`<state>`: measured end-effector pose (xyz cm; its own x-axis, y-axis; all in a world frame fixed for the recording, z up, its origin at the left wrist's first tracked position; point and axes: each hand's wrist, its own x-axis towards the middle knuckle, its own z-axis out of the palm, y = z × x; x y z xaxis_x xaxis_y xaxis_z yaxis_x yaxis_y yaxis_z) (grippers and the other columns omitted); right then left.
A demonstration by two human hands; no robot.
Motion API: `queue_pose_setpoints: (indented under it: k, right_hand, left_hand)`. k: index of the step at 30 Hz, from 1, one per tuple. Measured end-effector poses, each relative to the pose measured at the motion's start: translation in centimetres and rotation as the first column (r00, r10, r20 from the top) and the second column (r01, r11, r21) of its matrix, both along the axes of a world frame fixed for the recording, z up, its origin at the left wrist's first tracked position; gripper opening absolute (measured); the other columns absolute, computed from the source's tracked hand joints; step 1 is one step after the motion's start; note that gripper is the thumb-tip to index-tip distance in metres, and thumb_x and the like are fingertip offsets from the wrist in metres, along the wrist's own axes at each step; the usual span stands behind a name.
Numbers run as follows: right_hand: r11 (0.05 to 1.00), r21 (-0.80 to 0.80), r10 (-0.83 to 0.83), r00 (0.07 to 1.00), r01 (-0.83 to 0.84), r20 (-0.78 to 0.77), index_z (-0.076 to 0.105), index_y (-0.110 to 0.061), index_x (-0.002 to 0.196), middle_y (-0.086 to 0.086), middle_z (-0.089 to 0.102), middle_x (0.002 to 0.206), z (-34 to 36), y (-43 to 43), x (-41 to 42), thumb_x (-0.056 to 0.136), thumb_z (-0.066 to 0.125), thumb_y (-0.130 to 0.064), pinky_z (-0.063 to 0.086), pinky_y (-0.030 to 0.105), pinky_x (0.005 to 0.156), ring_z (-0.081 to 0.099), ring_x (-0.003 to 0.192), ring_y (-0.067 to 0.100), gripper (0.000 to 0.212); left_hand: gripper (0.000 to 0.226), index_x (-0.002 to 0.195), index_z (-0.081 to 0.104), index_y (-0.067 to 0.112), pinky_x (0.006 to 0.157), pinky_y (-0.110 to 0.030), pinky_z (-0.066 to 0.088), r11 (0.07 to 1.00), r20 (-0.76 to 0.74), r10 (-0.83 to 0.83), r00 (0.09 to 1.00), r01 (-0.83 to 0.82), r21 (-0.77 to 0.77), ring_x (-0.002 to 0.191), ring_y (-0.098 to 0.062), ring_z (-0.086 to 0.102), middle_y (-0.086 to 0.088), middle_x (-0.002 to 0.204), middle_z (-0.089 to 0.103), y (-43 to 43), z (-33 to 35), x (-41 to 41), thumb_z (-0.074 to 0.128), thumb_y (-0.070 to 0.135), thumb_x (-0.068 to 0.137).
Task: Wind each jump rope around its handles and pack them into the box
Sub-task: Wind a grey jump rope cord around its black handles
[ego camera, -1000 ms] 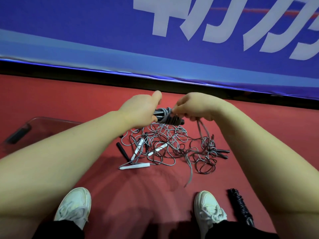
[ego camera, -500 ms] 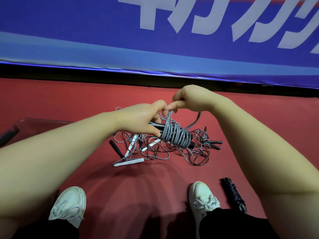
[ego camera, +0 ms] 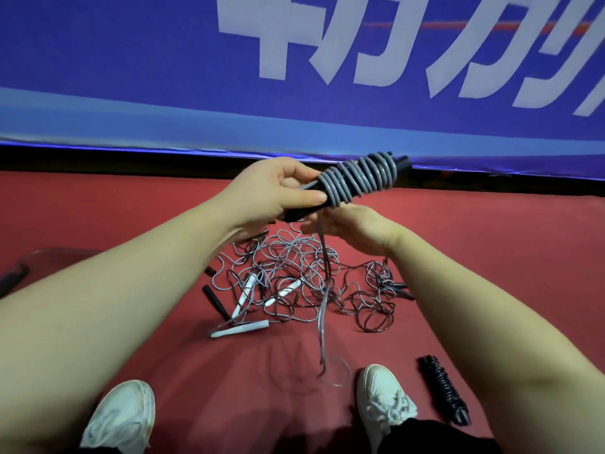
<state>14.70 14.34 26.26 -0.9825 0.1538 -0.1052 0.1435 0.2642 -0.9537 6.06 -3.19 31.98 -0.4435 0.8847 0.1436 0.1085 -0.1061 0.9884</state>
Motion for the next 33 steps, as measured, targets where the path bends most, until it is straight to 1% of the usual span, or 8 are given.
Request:
queue_pose_setpoints:
  k: [3, 7, 12, 15, 19, 23, 26, 33]
  right_hand:
    - [0.986, -0.160, 0.032, 0.997, -0.043, -0.070, 0.058, -0.016, 0.102, -0.010, 0.065, 0.082, -0.2, -1.6, -0.7, 0.097, 0.038, -0.029, 0.049, 0.026, 0.085, 0.063, 0.080, 0.010, 0.025]
    - [0.998, -0.004, -0.055, 0.996, 0.055, -0.066, 0.055, -0.015, 0.084, -0.011, 0.036, 0.055, 0.4, -2.5, -1.6, 0.103, 0.031, -0.027, 0.024, 0.016, 0.045, 0.030, 0.046, 0.004, 0.033]
    - [0.807, 0.580, -0.096, 0.994, 0.112, -0.057, 0.064, -0.014, 0.086, -0.002, 0.048, 0.066, 2.2, -3.5, -2.2, 0.099, 0.042, -0.034, 0.035, 0.024, 0.055, 0.041, 0.055, 0.008, 0.033]
    - [0.717, 0.688, -0.098, 0.993, 0.114, -0.062, 0.061, -0.002, 0.089, 0.011, 0.055, 0.075, 2.3, -4.5, -2.7, 0.096, 0.049, -0.037, 0.034, 0.029, 0.060, 0.047, 0.067, 0.016, 0.037]
    - [0.599, 0.787, -0.137, 0.987, 0.150, -0.084, 0.061, -0.003, 0.096, 0.013, 0.062, 0.079, 2.2, -5.6, -3.4, 0.100, 0.040, -0.032, 0.043, 0.034, 0.068, 0.057, 0.076, 0.029, 0.036]
    - [0.790, 0.584, -0.182, 0.981, 0.185, -0.066, 0.060, -0.003, 0.106, 0.011, 0.063, 0.072, 1.3, -7.2, -3.9, 0.102, 0.033, -0.025, 0.052, 0.040, 0.070, 0.061, 0.065, 0.031, 0.035]
    - [0.919, 0.280, -0.264, 0.961, 0.278, -0.087, 0.054, -0.007, 0.107, 0.002, 0.053, 0.062, 1.6, -6.9, -3.8, 0.103, 0.031, -0.020, 0.042, 0.026, 0.048, 0.046, 0.043, 0.012, 0.027]
    - [0.927, 0.330, -0.180, 0.983, 0.177, -0.023, 0.052, -0.015, 0.078, 0.001, 0.047, 0.056, 3.1, -7.5, -3.1, 0.102, 0.036, -0.023, 0.032, 0.017, 0.041, 0.037, 0.039, 0.008, 0.029]
  left_hand:
    - [0.012, 0.088, 0.060, 0.007, 0.054, -0.018, 0.050, 0.994, 0.115, 0.102, 0.988, -0.106, 0.027, 0.051, -0.011, 0.061, -0.005, 0.067, 0.068, 0.2, 0.5, -1.0, 0.057, -0.005, 0.086]
    - [0.009, 0.093, 0.060, 0.007, 0.049, -0.016, 0.046, 0.960, 0.092, 0.278, 0.956, -0.274, -0.050, 0.051, -0.007, 0.063, 0.000, 0.067, 0.069, -0.1, 0.1, -3.5, 0.061, 0.001, 0.087]
    - [0.036, 0.110, 0.058, 0.012, 0.059, -0.019, 0.048, 0.875, -0.289, 0.363, 0.886, -0.430, -0.220, 0.062, -0.011, 0.062, -0.004, 0.080, 0.066, -1.0, -2.1, -5.2, 0.075, 0.009, 0.078]
    - [0.029, 0.104, 0.064, 0.011, 0.072, -0.026, 0.048, 0.834, -0.414, 0.396, 0.820, -0.510, -0.212, 0.073, -0.016, 0.061, -0.005, 0.085, 0.066, -0.7, -2.4, -5.2, 0.076, 0.015, 0.078]
    - [0.015, 0.100, 0.065, 0.003, 0.052, -0.017, 0.047, 0.871, -0.036, 0.455, 0.890, -0.453, -0.192, 0.053, -0.007, 0.063, -0.001, 0.063, 0.066, -0.6, -2.5, -5.1, 0.067, 0.006, 0.085]
    - [0.011, 0.084, 0.058, 0.014, 0.042, -0.013, 0.042, 0.919, 0.494, 0.386, 0.779, -0.368, -0.138, 0.044, -0.001, 0.060, 0.007, 0.048, 0.062, -0.8, -1.4, -5.3, 0.054, 0.009, 0.094]
    - [0.011, 0.087, 0.059, 0.018, 0.051, -0.017, 0.038, 0.938, 0.409, 0.347, 0.844, -0.308, -0.162, 0.047, 0.001, 0.061, 0.010, 0.052, 0.064, -1.2, -1.2, -5.6, 0.053, 0.012, 0.094]
    - [0.012, 0.095, 0.065, 0.005, 0.045, -0.014, 0.045, 0.878, 0.099, 0.475, 0.874, -0.464, -0.115, 0.048, -0.004, 0.062, 0.000, 0.064, 0.067, -1.5, -2.1, -5.7, 0.066, 0.000, 0.084]
